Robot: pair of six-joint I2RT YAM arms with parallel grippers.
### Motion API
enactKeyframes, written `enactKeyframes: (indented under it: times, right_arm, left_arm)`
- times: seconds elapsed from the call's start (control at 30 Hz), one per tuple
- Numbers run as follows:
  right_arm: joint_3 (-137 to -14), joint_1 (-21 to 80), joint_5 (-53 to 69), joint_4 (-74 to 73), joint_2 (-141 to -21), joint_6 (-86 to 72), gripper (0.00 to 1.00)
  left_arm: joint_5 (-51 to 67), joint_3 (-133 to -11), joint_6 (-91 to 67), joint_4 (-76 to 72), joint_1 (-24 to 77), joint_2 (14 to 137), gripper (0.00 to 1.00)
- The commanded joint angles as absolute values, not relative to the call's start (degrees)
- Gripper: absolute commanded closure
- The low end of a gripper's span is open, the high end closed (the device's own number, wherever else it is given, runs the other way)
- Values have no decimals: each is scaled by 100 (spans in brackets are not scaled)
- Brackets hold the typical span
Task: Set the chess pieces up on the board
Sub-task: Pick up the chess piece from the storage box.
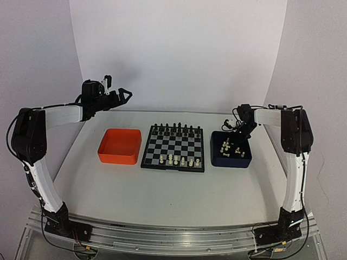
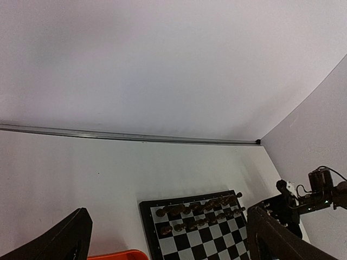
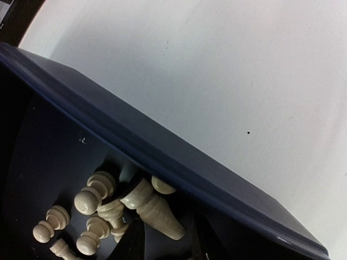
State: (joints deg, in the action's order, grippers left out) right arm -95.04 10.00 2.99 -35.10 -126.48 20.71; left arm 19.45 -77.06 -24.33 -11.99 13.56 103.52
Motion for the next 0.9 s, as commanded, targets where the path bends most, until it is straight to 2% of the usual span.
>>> enactKeyframes:
  times: [0.0,0.87]
  right_arm:
    - [-9632,1009,459,-3393,-12752,2030,72]
    - [-9494,1054,666,-3180,-12746,2071,70]
  left_arm:
    - [2054,-7823,-2478,-1262,1380,10360,0]
    - [2205,-7821,-2505,-1212,1386,10396,0]
